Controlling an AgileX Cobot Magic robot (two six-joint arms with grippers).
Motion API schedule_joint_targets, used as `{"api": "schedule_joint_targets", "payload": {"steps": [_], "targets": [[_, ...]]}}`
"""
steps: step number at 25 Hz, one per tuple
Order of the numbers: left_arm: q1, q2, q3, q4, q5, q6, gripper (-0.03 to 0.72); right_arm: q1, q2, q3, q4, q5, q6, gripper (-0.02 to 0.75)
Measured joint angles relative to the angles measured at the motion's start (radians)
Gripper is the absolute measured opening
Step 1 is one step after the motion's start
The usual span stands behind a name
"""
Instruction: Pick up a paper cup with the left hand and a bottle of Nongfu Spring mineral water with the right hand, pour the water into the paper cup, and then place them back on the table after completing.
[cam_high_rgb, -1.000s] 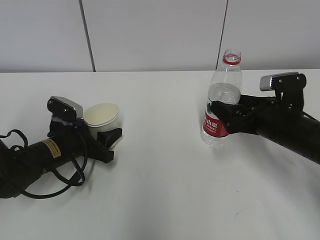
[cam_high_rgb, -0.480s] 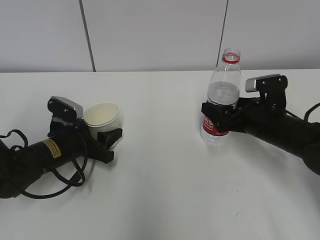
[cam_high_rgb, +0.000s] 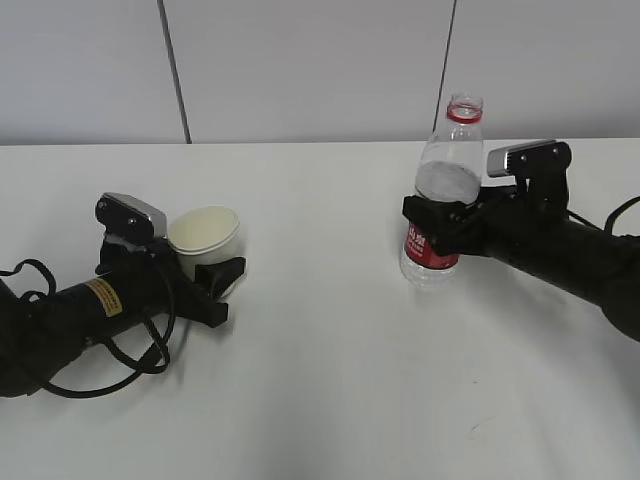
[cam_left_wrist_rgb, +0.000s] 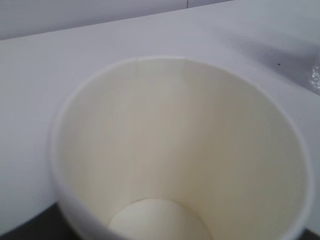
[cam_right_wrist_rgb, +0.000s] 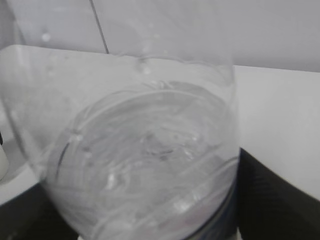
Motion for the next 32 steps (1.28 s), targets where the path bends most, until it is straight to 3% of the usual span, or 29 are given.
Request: {"api": "schedule_joint_targets", "payload": {"steps": [8, 25, 32], "targets": [[0.0, 0.0, 0.0, 0.021, 0.0, 0.0, 0.396, 0.0, 0.0, 0.0, -0.004, -0.002, -0.002, 0.481], [0.0, -0.009, 0.0, 0.209, 0.004, -0.097, 0.396, 0.0, 0.0, 0.0, -0.031, -0.004, -0.055, 0.473], [-0.03, -0.02, 0.0, 0.227, 0.01, -0.115, 0.395, 0.0, 0.0, 0.0, -0.04, -0.005, -0.057, 0.473]]}}
